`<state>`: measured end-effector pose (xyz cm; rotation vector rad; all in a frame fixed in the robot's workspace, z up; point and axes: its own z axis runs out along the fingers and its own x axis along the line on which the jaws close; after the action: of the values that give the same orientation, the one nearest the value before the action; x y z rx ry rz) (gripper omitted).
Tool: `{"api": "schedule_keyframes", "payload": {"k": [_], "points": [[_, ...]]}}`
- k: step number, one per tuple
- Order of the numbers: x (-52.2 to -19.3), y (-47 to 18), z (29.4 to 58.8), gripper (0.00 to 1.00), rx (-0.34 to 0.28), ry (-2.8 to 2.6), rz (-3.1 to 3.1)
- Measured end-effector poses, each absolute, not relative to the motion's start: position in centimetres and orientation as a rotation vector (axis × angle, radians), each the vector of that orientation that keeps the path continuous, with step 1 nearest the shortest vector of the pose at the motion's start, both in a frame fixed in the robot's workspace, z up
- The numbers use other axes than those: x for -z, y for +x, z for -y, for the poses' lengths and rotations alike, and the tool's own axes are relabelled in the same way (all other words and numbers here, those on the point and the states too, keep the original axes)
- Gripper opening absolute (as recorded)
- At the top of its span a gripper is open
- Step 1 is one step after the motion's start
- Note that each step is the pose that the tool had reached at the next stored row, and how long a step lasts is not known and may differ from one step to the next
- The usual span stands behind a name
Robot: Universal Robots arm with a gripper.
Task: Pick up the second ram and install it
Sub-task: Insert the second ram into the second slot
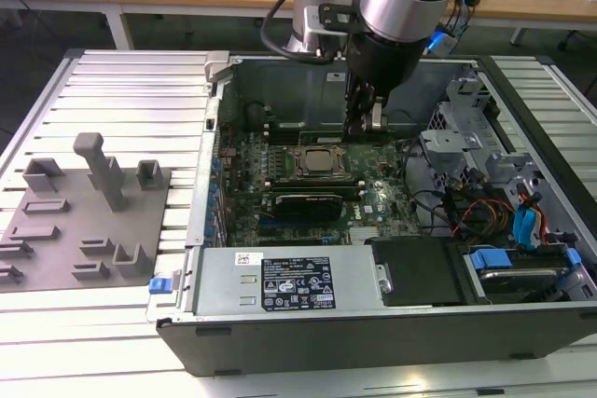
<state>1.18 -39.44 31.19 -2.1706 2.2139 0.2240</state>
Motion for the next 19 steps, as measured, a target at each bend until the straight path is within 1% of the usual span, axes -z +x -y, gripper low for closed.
{"api": "schedule_keyframes", "payload": {"k": [15, 19], "points": [[-30.3, 1.1, 39.4, 0.14, -0.223, -2.170, -2.214], [-30.0, 0.0, 39.3, 0.14, -0.223, -2.171, -2.214]]}}
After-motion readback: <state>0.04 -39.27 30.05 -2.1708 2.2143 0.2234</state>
